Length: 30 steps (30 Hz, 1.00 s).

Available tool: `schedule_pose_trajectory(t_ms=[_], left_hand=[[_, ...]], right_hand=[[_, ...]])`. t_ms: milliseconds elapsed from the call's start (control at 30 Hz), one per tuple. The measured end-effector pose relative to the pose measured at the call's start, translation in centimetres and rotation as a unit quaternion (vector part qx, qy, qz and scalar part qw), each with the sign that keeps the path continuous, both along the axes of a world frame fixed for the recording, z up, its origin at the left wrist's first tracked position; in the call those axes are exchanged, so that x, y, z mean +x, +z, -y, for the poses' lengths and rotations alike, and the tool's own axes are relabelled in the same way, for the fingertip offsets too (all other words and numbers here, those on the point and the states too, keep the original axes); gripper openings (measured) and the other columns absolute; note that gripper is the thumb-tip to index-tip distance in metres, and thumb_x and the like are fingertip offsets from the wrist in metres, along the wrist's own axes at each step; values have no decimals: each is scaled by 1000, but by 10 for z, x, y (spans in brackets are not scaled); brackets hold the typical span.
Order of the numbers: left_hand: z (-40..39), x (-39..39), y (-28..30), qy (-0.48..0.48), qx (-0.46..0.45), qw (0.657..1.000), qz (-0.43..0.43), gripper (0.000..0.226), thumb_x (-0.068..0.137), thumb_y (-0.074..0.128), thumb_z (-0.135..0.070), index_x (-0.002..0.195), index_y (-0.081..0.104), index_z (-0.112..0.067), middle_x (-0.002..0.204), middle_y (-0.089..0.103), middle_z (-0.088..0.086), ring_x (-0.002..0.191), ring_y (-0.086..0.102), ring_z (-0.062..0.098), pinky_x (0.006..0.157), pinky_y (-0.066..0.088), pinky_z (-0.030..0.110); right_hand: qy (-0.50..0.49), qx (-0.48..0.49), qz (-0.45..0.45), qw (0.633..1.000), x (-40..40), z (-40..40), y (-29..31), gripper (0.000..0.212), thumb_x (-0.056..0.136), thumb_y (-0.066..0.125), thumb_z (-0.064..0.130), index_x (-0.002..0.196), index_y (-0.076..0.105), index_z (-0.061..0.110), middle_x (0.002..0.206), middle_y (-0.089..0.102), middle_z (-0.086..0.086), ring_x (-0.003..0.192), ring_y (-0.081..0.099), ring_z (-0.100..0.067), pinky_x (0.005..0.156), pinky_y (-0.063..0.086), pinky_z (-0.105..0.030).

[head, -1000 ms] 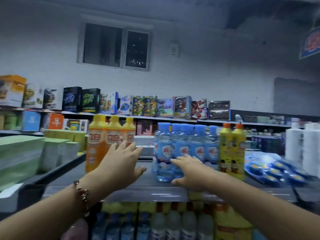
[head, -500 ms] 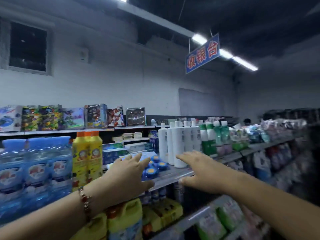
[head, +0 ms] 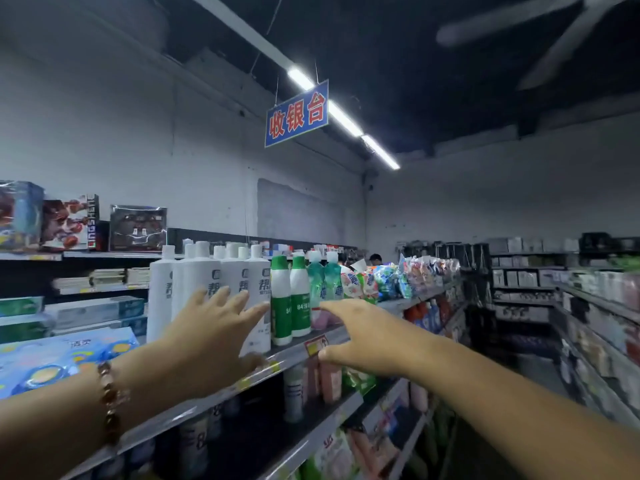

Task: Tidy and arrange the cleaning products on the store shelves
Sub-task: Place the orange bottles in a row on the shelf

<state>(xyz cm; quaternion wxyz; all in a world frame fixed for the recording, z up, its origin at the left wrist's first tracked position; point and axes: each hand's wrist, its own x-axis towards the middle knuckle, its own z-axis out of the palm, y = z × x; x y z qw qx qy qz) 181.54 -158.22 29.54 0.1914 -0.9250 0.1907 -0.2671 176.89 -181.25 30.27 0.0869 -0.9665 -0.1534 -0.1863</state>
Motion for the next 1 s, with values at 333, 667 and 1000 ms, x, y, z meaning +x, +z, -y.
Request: schedule_pose_trajectory(t_ms=[333,667,1000], left_hand=[[16,165,22,5,55,991,125,75,81,38,-68,132,66,-20,127,69,17,117,67,41,93,53,62],[56,257,42,86,54,985,142,72,81,40,-65,132,65,-21,130,68,17,123,63,40,97,51,60],[81,304,37,232,32,962,140,74,82,34,-63,137,61,-20,139,61,20,129,57,43,103,47,63]], right_hand=[[25,8,28,999,186,31,15,74,95,63,43,158,26,29,159,36,5,144,36,-14,114,33,-34],[134,36,93,986,343,46,68,66,95,63,43,153,38,25,157,43,1,140,44,-20,110,39,-38],[249,4,23,968,463,-4,133,47,103,49,46,139,59,16,144,58,-2,129,54,-22,103,40,-30]])
